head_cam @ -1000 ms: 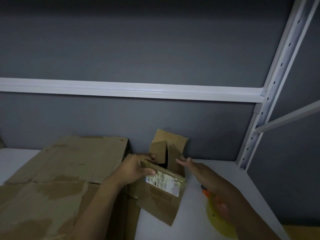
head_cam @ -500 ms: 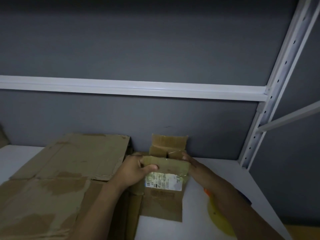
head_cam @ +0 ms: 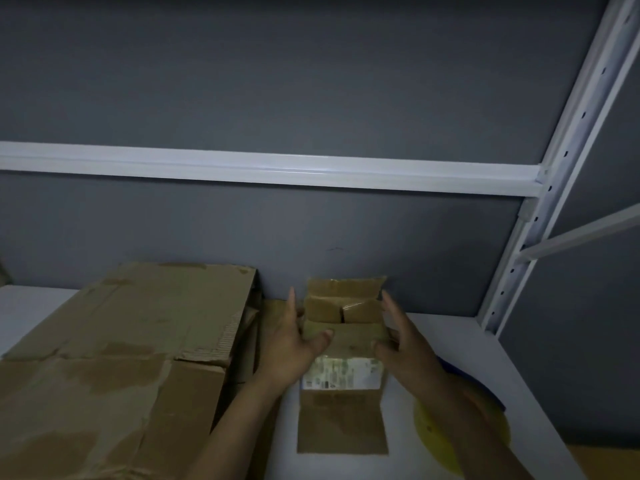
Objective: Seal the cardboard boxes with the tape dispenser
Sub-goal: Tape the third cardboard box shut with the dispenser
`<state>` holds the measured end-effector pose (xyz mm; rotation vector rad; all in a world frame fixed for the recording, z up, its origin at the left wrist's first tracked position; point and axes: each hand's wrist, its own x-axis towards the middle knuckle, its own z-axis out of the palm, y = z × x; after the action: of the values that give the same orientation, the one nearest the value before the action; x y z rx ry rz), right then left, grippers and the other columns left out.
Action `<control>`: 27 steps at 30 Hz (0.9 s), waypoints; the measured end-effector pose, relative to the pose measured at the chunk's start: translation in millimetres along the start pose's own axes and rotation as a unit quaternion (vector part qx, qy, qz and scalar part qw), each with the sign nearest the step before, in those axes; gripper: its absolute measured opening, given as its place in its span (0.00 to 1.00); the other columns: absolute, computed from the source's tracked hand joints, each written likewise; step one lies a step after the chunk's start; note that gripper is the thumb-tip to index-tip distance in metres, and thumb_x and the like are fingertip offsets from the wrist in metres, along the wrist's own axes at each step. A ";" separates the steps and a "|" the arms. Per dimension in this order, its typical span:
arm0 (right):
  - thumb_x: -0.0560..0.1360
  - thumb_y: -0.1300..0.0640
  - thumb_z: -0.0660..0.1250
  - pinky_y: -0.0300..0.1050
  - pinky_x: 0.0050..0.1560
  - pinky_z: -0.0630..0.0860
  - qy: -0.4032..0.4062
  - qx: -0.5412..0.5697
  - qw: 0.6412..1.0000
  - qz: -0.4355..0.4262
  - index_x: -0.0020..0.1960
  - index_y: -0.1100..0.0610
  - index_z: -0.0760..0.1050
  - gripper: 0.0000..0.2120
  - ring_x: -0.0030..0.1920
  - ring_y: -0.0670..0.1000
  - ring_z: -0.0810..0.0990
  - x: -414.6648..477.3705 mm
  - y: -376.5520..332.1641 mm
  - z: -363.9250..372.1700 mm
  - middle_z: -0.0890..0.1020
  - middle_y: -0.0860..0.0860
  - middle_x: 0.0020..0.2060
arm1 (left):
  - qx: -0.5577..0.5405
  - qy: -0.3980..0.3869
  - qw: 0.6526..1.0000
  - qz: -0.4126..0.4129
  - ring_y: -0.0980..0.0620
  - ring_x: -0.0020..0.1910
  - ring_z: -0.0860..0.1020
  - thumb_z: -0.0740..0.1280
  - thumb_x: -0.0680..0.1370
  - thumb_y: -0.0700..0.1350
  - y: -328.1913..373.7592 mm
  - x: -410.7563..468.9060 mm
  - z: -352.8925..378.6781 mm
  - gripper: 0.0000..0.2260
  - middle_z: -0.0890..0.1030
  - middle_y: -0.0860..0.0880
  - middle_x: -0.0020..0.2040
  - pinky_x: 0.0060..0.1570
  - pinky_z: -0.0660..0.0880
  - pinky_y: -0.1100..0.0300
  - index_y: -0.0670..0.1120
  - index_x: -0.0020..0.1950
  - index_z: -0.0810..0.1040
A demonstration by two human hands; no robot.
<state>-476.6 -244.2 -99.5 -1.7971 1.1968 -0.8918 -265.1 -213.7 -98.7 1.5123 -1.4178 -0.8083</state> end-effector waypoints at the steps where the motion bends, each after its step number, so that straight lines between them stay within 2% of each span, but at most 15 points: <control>1: 0.74 0.59 0.66 0.51 0.62 0.76 0.007 -0.007 1.000 0.001 0.72 0.29 0.50 0.39 0.66 0.45 0.72 0.8 2.3 -2.8 0.67 0.37 0.68 | 0.013 -0.013 1.000 0.010 0.65 0.60 0.70 0.72 0.74 0.54 0.8 0.0 0.7 0.49 0.69 0.65 0.64 0.51 0.72 0.68 0.58 0.77 0.35; 3: 0.73 0.54 0.66 0.51 0.59 0.77 0.019 -0.030 0.999 0.025 0.73 0.30 0.47 0.40 0.66 0.49 0.72 3.5 8.2 -7.8 0.65 0.40 0.71 | 0.042 -0.041 0.998 0.031 0.64 0.61 0.70 0.74 0.72 0.56 5.0 3.6 -3.6 0.52 0.64 0.62 0.65 0.53 0.73 0.67 0.63 0.75 0.32; 5: 0.75 0.55 0.67 0.46 0.57 0.77 0.020 -0.042 0.998 0.038 0.75 0.33 0.44 0.41 0.65 0.49 0.72 4.9 10.0 -10.0 0.63 0.43 0.73 | 0.100 -0.061 0.992 0.037 0.58 0.65 0.64 0.74 0.70 0.58 9.9 10.4 -8.5 0.51 0.54 0.60 0.69 0.60 0.71 0.61 0.65 0.75 0.35; 7: 0.76 0.57 0.67 0.46 0.57 0.77 0.017 -0.057 0.998 0.032 0.73 0.32 0.41 0.43 0.65 0.49 0.72 4.6 7.7 -11.3 0.62 0.44 0.73 | 0.131 -0.052 0.988 0.070 0.60 0.68 0.58 0.75 0.70 0.58 9.4 15.7 -9.5 0.41 0.48 0.62 0.72 0.62 0.65 0.63 0.63 0.74 0.52; 8: 0.75 0.57 0.68 0.47 0.58 0.77 0.014 -0.064 0.997 0.029 0.71 0.29 0.39 0.44 0.65 0.49 0.72 5.3 6.6 -12.2 0.62 0.42 0.72 | 0.125 -0.041 0.987 0.095 0.63 0.68 0.56 0.75 0.70 0.57 6.5 17.7 -8.8 0.31 0.48 0.63 0.73 0.61 0.64 0.65 0.62 0.67 0.62; 10: 0.74 0.56 0.69 0.47 0.56 0.78 0.007 -0.067 0.997 0.033 0.69 0.26 0.38 0.47 0.63 0.47 0.73 6.7 3.9 -13.8 0.62 0.39 0.68 | 0.090 -0.036 0.988 0.117 0.66 0.68 0.63 0.75 0.70 0.56 0.2 18.4 -6.0 0.16 0.59 0.63 0.72 0.58 0.66 0.68 0.57 0.51 0.72; 11: 0.74 0.56 0.70 0.48 0.56 0.78 0.009 -0.075 0.997 0.032 0.70 0.26 0.39 0.47 0.62 0.47 0.73 6.6 2.0 -13.8 0.63 0.38 0.66 | 0.071 -0.036 0.991 0.108 0.63 0.66 0.69 0.75 0.69 0.57 -4.8 19.2 -4.9 0.14 0.68 0.63 0.68 0.57 0.70 0.66 0.56 0.47 0.73; 13: 0.75 0.54 0.68 0.50 0.64 0.72 0.004 -0.113 0.994 0.006 0.73 0.32 0.49 0.38 0.68 0.46 0.67 7.6 1.3 -12.1 0.61 0.37 0.69 | 0.040 -0.033 0.996 0.078 0.60 0.60 0.76 0.75 0.67 0.60 -11.5 21.0 -5.0 0.15 0.77 0.61 0.60 0.57 0.75 0.57 0.56 0.45 0.75; 14: 0.77 0.53 0.65 0.48 0.70 0.66 -0.009 -0.140 0.990 -0.011 0.73 0.36 0.55 0.31 0.72 0.45 0.61 7.8 2.1 -10.1 0.59 0.36 0.71 | 0.028 -0.032 0.996 0.072 0.60 0.58 0.77 0.74 0.66 0.62 -12.7 21.4 -5.7 0.16 0.78 0.60 0.58 0.57 0.76 0.54 0.55 0.45 0.75; 16: 0.80 0.52 0.60 0.41 0.73 0.56 -0.027 -0.168 0.985 -0.015 0.73 0.42 0.62 0.22 0.74 0.41 0.53 6.7 4.0 -6.3 0.55 0.36 0.73 | 0.032 -0.050 0.995 0.079 0.60 0.60 0.76 0.72 0.66 0.64 -10.9 20.9 -5.9 0.18 0.77 0.61 0.61 0.59 0.76 0.55 0.57 0.50 0.76; 19: 0.81 0.53 0.59 0.37 0.71 0.51 -0.026 -0.176 0.984 -0.013 0.72 0.45 0.64 0.21 0.75 0.40 0.51 6.9 10.2 -7.3 0.56 0.35 0.72 | 0.198 -0.086 0.969 0.117 0.62 0.72 0.58 0.62 0.70 0.70 2.3 17.6 -0.8 0.30 0.64 0.65 0.71 0.72 0.57 0.60 0.57 0.67 0.74; 21: 0.80 0.52 0.59 0.38 0.72 0.51 -0.032 -0.183 0.982 -0.018 0.72 0.45 0.65 0.20 0.74 0.40 0.51 7.6 11.8 -11.0 0.56 0.34 0.70 | 0.323 -0.067 0.928 0.172 0.58 0.76 0.51 0.49 0.70 0.72 13.3 14.6 8.2 0.36 0.62 0.62 0.73 0.74 0.47 0.58 0.54 0.71 0.71; 22: 0.80 0.51 0.60 0.39 0.73 0.53 -0.038 -0.180 0.983 -0.018 0.72 0.45 0.65 0.20 0.74 0.40 0.53 7.3 11.3 -13.7 0.56 0.33 0.69 | 0.364 -0.061 0.909 0.193 0.55 0.77 0.52 0.45 0.71 0.71 19.1 13.0 12.7 0.38 0.64 0.59 0.74 0.73 0.46 0.58 0.53 0.71 0.71; 24: 0.79 0.50 0.63 0.37 0.72 0.57 -0.037 -0.152 0.987 -0.020 0.71 0.46 0.67 0.21 0.72 0.38 0.57 2.2 5.3 -21.4 0.58 0.34 0.69 | 0.400 -0.062 0.894 0.194 0.52 0.76 0.59 0.40 0.71 0.70 30.8 11.0 20.4 0.39 0.66 0.53 0.75 0.72 0.53 0.61 0.52 0.72 0.71; 27: 0.78 0.49 0.65 0.28 0.62 0.61 0.031 -0.119 0.992 -0.008 0.69 0.44 0.68 0.20 0.63 0.35 0.66 -15.6 6.7 -46.2 0.69 0.38 0.65 | 0.445 -0.091 0.876 0.165 0.53 0.74 0.61 0.47 0.76 0.72 41.4 11.9 27.6 0.36 0.63 0.51 0.76 0.68 0.59 0.62 0.52 0.75 0.67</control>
<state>-524.1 -241.5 -86.7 -1.9807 1.3790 -0.8484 -305.3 -228.2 -70.6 1.7753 -2.2998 -0.0404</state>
